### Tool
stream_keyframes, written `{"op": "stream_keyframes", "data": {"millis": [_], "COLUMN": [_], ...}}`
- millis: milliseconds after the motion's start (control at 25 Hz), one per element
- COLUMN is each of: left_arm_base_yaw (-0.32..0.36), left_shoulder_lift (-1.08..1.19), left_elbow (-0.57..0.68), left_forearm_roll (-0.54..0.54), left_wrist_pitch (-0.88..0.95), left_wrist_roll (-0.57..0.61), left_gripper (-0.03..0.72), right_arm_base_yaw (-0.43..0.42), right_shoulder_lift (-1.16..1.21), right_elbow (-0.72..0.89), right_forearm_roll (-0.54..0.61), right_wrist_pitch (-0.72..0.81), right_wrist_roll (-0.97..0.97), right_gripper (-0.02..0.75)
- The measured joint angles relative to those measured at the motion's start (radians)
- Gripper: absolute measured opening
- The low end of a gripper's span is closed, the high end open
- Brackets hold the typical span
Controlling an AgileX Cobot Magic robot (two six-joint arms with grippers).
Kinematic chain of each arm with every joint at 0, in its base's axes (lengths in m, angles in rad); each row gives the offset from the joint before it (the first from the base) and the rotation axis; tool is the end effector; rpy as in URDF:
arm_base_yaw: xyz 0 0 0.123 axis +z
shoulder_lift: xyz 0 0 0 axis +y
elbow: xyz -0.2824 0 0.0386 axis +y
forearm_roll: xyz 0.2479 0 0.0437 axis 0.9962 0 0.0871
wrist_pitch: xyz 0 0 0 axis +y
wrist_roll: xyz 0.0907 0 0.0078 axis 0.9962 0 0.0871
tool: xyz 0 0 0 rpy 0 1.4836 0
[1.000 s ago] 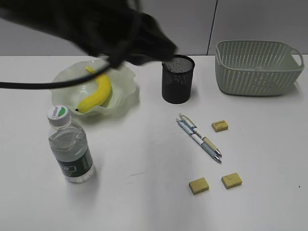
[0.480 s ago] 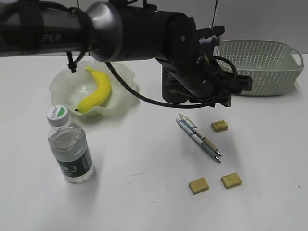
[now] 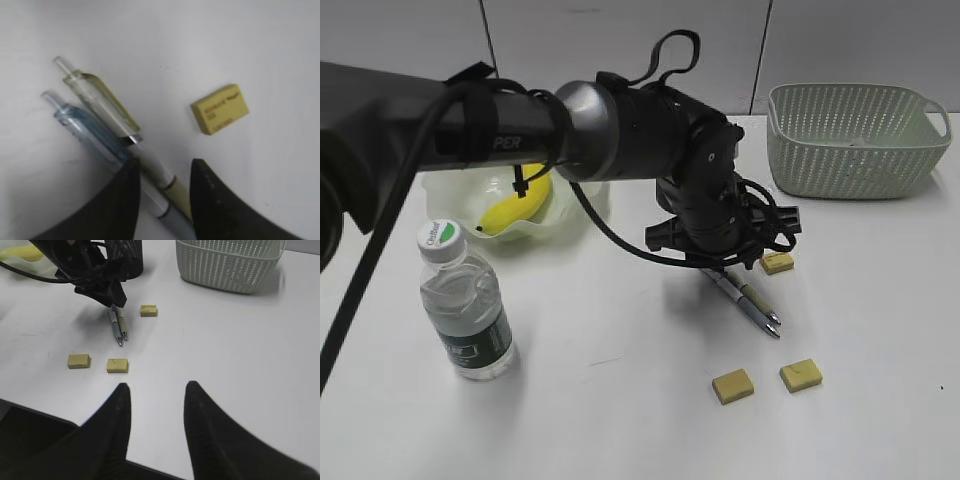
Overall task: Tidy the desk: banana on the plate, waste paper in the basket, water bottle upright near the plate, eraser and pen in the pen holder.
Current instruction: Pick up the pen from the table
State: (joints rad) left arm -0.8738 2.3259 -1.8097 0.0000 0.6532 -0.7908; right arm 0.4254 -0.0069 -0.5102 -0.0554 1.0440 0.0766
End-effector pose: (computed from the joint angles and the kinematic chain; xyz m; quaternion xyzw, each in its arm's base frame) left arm 0.3219 -0.3845 0.1374 0.0403 0.9695 -0.1789 0.1628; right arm -0.0041 -0.0067 0.2814 -0.1454 0.8314 0.1062 0.5258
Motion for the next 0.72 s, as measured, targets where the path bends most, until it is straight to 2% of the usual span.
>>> {"op": "stream_keyframes", "data": {"millis": [360,720], "left_arm_base_yaw": [0.000,0.000], "left_shoulder_lift": [0.011,0.046], "left_elbow": [0.000,-0.003], "left_forearm_roll": [0.028,0.021], "left_wrist_pitch": [-0.044,-0.038], "left_wrist_roll": [-0.074,-0.091], "left_gripper": [0.255,0.254], "right_arm_base_yaw": [0.000,0.000], "right_shoulder_lift": [0.000,0.000], "right_elbow": [0.000,0.000], "right_forearm_roll": [0.000,0.000], "right_wrist_pitch": [0.000,-0.001], "right_wrist_roll": [-0.001,-0.001], "right_gripper": [0.287,0.287]}}
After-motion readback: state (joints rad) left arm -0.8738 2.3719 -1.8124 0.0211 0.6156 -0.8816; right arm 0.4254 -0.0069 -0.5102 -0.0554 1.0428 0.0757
